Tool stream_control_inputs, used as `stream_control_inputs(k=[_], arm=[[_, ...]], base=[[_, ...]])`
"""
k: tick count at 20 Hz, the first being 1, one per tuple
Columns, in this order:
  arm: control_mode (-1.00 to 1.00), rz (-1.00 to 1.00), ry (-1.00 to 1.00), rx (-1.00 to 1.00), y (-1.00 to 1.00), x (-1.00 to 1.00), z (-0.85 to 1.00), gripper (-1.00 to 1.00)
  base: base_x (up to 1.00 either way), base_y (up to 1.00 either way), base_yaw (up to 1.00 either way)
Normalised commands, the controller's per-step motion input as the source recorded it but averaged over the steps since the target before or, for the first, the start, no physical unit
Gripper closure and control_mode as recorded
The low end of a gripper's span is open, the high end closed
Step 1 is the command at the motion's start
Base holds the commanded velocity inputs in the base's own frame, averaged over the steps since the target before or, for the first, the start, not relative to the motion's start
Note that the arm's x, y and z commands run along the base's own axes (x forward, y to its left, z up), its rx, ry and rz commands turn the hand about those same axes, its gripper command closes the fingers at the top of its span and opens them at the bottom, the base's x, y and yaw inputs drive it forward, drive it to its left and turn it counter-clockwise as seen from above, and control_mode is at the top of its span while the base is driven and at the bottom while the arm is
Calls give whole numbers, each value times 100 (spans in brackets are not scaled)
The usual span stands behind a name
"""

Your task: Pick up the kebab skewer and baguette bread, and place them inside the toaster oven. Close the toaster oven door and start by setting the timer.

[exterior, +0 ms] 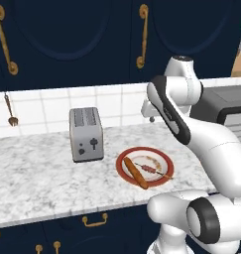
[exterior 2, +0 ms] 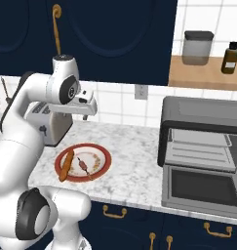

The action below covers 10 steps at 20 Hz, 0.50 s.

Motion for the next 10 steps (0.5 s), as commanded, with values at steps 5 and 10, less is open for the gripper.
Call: stream_control_inputs(k=[5,10], arm=[[100,0,0,0,0,0,0,-100],[100,0,0,0,0,0,0,-100]], base=[[10,-53,0],[11,-47,0]])
